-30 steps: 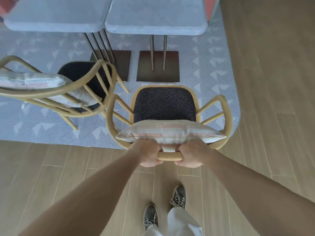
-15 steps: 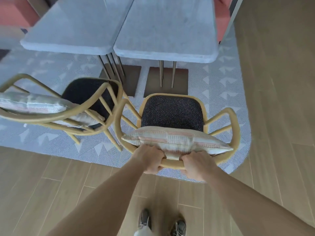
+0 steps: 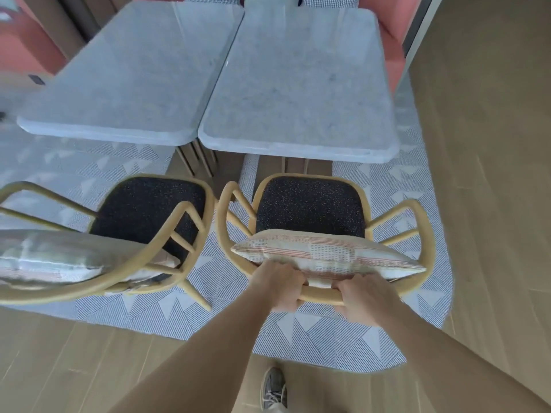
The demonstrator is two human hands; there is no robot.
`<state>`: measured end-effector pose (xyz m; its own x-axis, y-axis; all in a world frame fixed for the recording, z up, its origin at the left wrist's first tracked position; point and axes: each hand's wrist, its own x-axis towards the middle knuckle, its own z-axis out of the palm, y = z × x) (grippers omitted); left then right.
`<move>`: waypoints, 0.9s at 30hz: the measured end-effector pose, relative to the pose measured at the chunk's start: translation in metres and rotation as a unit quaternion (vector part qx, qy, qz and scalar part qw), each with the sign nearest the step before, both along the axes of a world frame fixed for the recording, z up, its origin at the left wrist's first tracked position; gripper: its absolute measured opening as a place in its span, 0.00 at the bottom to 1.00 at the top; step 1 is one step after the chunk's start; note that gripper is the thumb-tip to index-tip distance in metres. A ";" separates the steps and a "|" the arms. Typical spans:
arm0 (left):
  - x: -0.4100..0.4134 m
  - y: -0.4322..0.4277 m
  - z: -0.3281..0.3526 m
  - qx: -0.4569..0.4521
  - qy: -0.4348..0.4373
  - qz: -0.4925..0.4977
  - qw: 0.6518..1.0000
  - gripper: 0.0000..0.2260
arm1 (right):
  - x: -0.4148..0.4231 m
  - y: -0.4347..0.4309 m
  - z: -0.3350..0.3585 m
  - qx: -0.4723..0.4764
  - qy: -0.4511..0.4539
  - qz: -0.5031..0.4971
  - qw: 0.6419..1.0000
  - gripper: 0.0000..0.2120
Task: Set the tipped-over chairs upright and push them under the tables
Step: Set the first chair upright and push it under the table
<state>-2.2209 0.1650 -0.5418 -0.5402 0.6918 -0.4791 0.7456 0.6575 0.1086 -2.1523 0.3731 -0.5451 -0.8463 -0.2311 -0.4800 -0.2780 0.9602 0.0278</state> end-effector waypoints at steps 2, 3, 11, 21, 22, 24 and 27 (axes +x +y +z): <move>-0.011 0.004 -0.002 0.006 -0.005 0.010 1.000 0.12 | -0.013 0.006 0.001 -0.002 -0.002 -0.003 1.000 0.15; -0.015 0.006 -0.003 0.008 -0.005 0.012 1.000 0.12 | -0.020 0.008 0.000 -0.001 -0.002 -0.001 1.000 0.15; -0.047 0.028 -0.002 0.009 -0.008 0.035 0.999 0.13 | -0.061 0.037 0.000 0.002 0.014 0.039 0.999 0.17; -0.034 0.043 0.008 -0.051 -0.051 0.114 0.991 0.28 | -0.055 0.044 0.005 -0.052 -0.036 0.022 0.998 0.36; -0.035 0.048 0.009 -0.071 -0.059 0.120 0.988 0.30 | -0.058 0.042 0.006 -0.047 -0.052 0.019 0.997 0.37; -0.040 0.055 0.012 -0.098 -0.073 0.119 0.985 0.28 | -0.066 0.037 0.008 -0.046 -0.092 -0.007 0.995 0.33; -0.042 0.056 0.014 -0.088 -0.073 0.101 0.988 0.17 | -0.069 0.033 0.006 -0.034 -0.095 -0.022 0.995 0.23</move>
